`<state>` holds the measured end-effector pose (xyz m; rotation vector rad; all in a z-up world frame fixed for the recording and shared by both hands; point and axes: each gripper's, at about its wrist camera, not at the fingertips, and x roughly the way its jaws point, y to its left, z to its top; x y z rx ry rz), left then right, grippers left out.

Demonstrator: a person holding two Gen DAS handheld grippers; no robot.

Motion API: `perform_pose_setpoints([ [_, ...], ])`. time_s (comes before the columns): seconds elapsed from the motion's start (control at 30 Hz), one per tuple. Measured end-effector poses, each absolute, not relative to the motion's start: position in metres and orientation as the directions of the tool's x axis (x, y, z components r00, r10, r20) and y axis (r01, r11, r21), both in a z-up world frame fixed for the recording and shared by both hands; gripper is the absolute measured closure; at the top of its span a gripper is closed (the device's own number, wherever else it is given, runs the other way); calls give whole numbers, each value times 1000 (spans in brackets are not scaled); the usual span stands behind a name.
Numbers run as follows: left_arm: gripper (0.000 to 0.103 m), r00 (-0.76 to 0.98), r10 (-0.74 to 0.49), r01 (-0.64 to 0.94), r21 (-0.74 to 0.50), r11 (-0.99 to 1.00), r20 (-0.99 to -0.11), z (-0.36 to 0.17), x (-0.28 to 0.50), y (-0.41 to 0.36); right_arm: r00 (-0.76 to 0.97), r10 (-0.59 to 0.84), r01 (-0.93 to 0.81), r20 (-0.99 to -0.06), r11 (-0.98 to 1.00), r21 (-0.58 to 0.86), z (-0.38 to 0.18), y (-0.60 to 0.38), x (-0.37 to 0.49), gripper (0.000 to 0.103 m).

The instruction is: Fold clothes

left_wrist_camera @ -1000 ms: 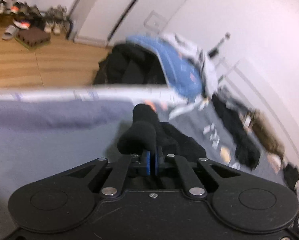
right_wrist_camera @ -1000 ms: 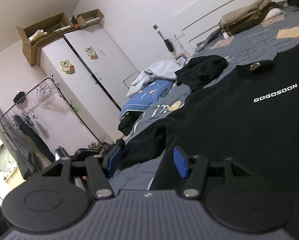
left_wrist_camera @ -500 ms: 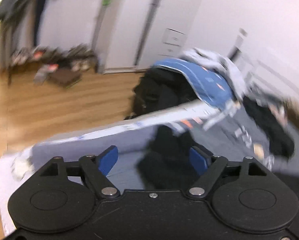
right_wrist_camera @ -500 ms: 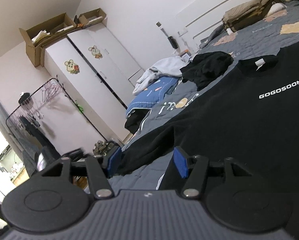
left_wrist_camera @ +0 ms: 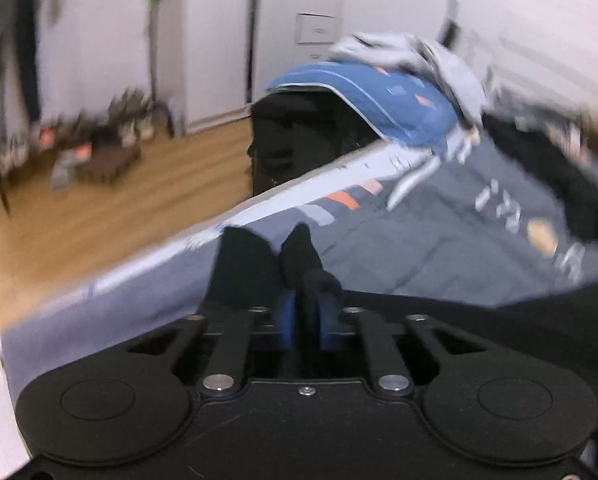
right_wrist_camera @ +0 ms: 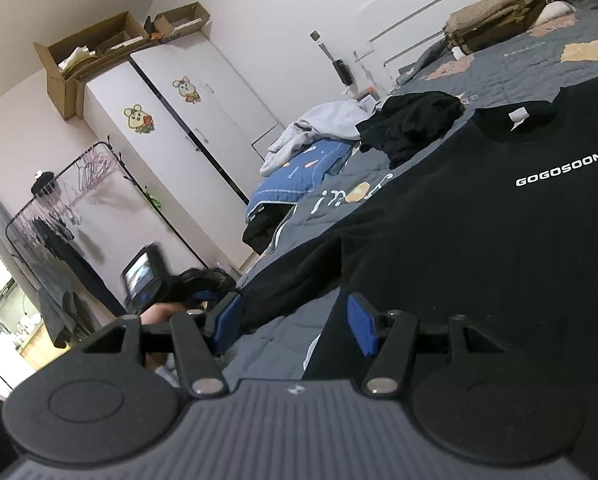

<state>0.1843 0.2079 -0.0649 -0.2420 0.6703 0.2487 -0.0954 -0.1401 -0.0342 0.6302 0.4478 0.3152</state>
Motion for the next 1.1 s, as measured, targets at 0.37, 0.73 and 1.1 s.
perform_pose_setpoints([
  [0.37, 101, 696, 182, -584, -399, 707, -695, -72, 75, 340, 864, 424, -163, -270, 744, 648, -24, -138, -102, 45],
  [0.73, 36, 788, 116, -445, -429, 786, -605, -60, 96, 326, 859, 432, -180, -274, 757, 628, -19, -131, -102, 44],
  [1.1, 91, 757, -48, -224, -328, 918, -651, -68, 155, 317, 842, 422, -129, -335, 761, 636, -39, -136, -93, 44],
])
